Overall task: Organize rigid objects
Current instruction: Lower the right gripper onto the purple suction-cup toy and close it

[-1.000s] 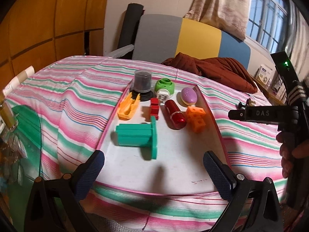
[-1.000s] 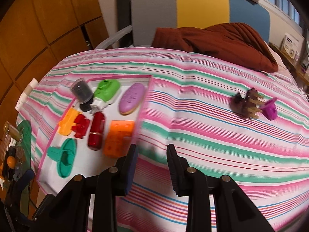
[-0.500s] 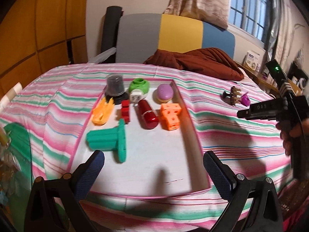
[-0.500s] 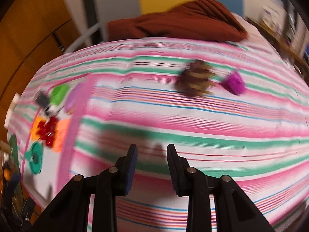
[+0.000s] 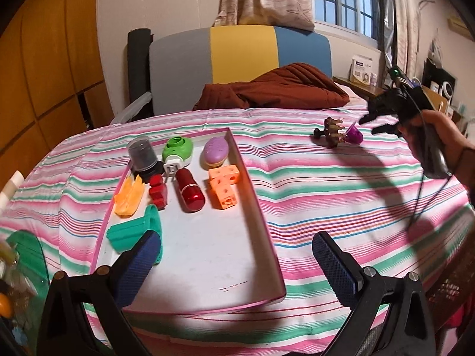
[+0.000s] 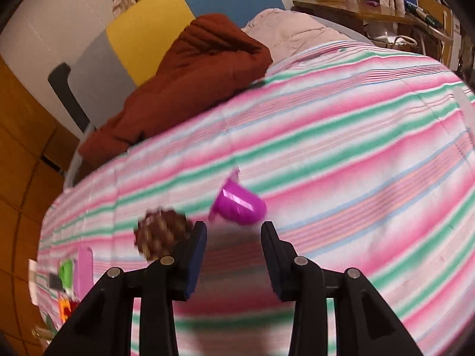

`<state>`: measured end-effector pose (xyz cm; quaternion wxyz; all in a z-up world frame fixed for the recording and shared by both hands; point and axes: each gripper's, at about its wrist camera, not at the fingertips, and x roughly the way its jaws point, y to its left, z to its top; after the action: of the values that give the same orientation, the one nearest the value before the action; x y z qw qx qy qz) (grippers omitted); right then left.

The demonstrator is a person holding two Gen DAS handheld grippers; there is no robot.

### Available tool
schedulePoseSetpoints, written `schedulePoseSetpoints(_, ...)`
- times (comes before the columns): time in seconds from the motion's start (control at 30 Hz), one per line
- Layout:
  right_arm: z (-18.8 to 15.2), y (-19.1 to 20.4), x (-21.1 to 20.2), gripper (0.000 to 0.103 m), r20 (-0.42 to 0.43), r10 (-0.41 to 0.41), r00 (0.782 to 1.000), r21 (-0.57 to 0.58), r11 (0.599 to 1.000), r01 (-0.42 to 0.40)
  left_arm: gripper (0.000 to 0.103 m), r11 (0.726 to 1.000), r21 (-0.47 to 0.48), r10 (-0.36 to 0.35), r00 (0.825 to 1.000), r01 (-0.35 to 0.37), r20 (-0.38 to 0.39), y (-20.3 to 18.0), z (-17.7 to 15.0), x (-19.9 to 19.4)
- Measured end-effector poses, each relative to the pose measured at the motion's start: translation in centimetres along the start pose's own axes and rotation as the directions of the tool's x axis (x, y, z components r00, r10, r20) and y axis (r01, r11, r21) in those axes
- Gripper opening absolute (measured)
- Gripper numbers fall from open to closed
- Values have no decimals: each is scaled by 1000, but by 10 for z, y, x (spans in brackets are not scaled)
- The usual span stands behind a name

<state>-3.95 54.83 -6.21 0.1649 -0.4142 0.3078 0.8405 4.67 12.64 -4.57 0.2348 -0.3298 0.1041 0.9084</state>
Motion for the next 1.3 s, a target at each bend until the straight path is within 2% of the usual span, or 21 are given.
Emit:
schedulePoseSetpoints(0.13,11,-2,23,41,4,54,999,34,998,-54,103,1000,24,2,1000,-2,-2,-7,2,2)
schedulePoseSetpoints(0.23,15,-3,35,43,2,40,999,49,998,-40,103,999,38,2,1000,-1,-4,-12,3,4)
schedulePoseSetpoints(0.5,22,-16,54,55,-38,94,995,120,989,-89,103,998,51,-27,999,28,-16,-25,9,12)
schedulePoseSetpoints(0.63,18,-19,62,57,-75,133,988,157,980,-120,103,997,60,-40,999,41,-14,-31,15,14)
schedulePoseSetpoints(0.83,15,-17,58,56,-74,147,986,136,981,-136,103,997,41,-64,998,64,-6,-40,32,21)
schedulePoseSetpoints(0.9,15,-17,53,56,-73,131,989,135,983,-121,103,996,40,-75,997,75,-9,-46,41,27)
schedulePoseSetpoints(1.03,12,-27,42,56,-94,39,995,165,986,-23,103,994,46,-95,995,96,-31,-63,59,46)
schedulePoseSetpoints(1.17,10,-39,41,56,-141,-47,989,180,981,73,103,990,55,-124,990,127,-62,-85,77,71)
schedulePoseSetpoints(1.3,11,-35,39,56,-132,-103,986,148,981,123,103,988,55,-141,987,146,-81,-107,99,98)
